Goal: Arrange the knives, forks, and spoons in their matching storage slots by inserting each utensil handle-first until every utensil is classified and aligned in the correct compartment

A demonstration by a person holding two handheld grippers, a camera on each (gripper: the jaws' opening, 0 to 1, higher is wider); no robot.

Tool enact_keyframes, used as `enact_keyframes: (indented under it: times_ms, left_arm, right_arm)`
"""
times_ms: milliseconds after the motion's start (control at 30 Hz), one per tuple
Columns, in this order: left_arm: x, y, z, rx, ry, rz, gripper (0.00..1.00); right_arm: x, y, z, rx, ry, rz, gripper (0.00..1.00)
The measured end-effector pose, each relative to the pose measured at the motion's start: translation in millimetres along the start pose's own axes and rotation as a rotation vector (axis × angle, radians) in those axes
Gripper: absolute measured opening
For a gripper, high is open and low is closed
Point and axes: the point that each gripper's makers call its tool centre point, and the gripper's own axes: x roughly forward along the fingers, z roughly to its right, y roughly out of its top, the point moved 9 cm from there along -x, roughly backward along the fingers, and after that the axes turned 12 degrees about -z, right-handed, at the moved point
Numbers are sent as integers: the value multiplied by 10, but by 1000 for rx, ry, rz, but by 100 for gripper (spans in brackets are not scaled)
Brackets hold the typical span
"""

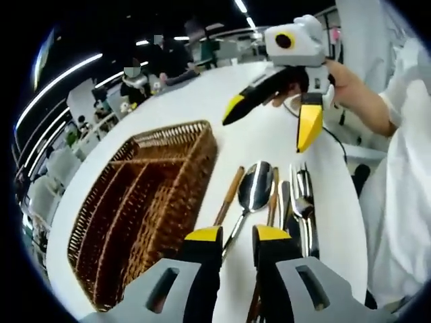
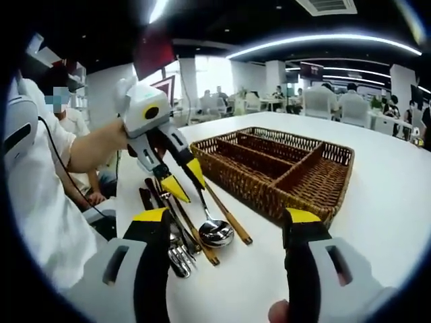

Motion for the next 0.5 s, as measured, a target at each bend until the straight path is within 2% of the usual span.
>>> enact_keyframes:
  times_ms: [500]
  left_arm:
    - [97, 64, -37, 46, -51, -41, 12]
  right_arm:
    - [-5, -39, -14, 4, 3, 3, 70]
